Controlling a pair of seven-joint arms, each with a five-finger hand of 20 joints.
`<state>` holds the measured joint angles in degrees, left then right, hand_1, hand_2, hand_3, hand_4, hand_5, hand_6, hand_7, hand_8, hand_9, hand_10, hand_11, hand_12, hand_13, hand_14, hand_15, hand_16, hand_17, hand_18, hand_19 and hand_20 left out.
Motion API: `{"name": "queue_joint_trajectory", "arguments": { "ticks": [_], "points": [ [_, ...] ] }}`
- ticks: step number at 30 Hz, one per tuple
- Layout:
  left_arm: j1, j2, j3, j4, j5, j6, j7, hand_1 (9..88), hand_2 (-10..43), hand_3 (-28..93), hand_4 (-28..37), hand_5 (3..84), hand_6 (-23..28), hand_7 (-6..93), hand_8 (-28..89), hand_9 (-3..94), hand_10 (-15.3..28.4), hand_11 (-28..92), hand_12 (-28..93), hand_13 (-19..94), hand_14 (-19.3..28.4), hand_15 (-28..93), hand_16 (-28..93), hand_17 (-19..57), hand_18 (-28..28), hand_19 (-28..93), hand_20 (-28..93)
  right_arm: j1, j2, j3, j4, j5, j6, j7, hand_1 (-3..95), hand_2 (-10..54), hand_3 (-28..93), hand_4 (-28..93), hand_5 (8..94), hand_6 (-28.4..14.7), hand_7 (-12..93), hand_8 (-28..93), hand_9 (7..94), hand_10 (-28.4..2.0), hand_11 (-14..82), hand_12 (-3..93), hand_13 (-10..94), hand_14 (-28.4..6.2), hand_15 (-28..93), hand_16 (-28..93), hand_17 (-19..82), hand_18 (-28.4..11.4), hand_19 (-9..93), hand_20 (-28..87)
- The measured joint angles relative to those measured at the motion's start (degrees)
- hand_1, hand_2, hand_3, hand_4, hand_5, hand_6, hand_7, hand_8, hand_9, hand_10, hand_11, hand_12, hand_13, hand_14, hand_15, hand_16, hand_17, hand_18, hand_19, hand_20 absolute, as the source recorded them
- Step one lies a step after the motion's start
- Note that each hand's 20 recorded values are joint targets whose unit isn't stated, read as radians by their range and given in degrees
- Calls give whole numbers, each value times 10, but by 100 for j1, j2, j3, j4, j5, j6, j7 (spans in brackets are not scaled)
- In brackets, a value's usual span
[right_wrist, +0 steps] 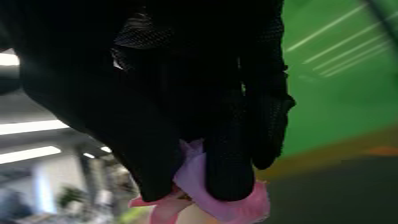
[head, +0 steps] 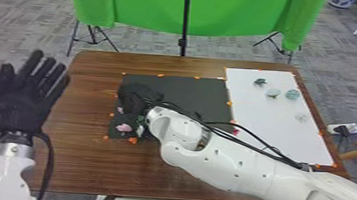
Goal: Arrange flowers
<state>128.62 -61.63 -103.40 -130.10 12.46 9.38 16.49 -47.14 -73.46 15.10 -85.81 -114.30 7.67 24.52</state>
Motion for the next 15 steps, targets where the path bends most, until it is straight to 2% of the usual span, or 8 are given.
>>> {"name": "queue_joint_trajectory", "arguments": {
  "ticks": [2, 4, 6, 8, 10, 15],
  "points": [
    [359, 1, 50, 159, 61, 14, 46, 219, 124, 768, -283, 421, 75, 57, -71, 354, 124, 116, 106, 244, 105, 168, -38, -25, 98, 171, 119, 22, 52, -25, 280, -4, 176, 56, 627, -68, 711, -283, 592, -23, 559, 64, 716, -122, 144, 401, 593, -91, 511, 369, 327, -150, 763, 402],
    [542, 2, 103, 286, 255, 47, 95, 218, 123, 768, -283, 421, 75, 56, -71, 351, 123, 112, 105, 238, 101, 157, -36, -20, 88, 154, 115, 31, 78, -8, 429, -12, 348, 109, 628, -68, 709, -283, 591, -23, 560, 64, 716, -121, 145, 402, 592, -92, 511, 370, 327, -150, 764, 402],
    [554, 2, 144, 354, 547, 98, 144, 217, 122, 768, -283, 420, 73, 55, -71, 349, 123, 110, 106, 235, 99, 152, -34, -17, 82, 144, 113, 30, 84, 24, 454, -26, 483, 156, 628, -68, 709, -283, 591, -23, 560, 63, 716, -121, 144, 401, 592, -93, 511, 369, 327, -150, 764, 401],
    [462, 10, 156, 364, 772, 124, 181, 216, 121, 767, -283, 420, 73, 55, -71, 348, 122, 109, 106, 232, 98, 147, -32, -15, 79, 136, 112, 30, 70, 57, 454, -44, 573, 179, 627, -67, 708, -283, 590, -24, 560, 63, 713, -122, 142, 399, 590, -93, 510, 368, 328, -150, 764, 401],
    [286, 25, 159, 364, 800, 126, 211, 213, 120, 769, -283, 420, 73, 55, -71, 348, 122, 108, 106, 232, 98, 145, -29, -13, 78, 133, 114, 28, 37, 98, 454, -73, 589, 182, 627, -67, 708, -283, 589, -25, 560, 62, 711, -122, 139, 396, 588, -93, 506, 364, 327, -150, 762, 400],
    [-91, 77, 170, 339, 653, 128, 261, 212, 120, 770, -283, 420, 73, 55, -71, 348, 122, 109, 107, 232, 98, 144, -26, -14, 77, 132, 118, 1, -63, 209, 448, -107, 465, 172, 609, -86, 707, -283, 579, -40, 487, 18, 670, -128, 154, 335, 575, -86, 462, 345, 320, -151, 760, 386]
  ]
}}
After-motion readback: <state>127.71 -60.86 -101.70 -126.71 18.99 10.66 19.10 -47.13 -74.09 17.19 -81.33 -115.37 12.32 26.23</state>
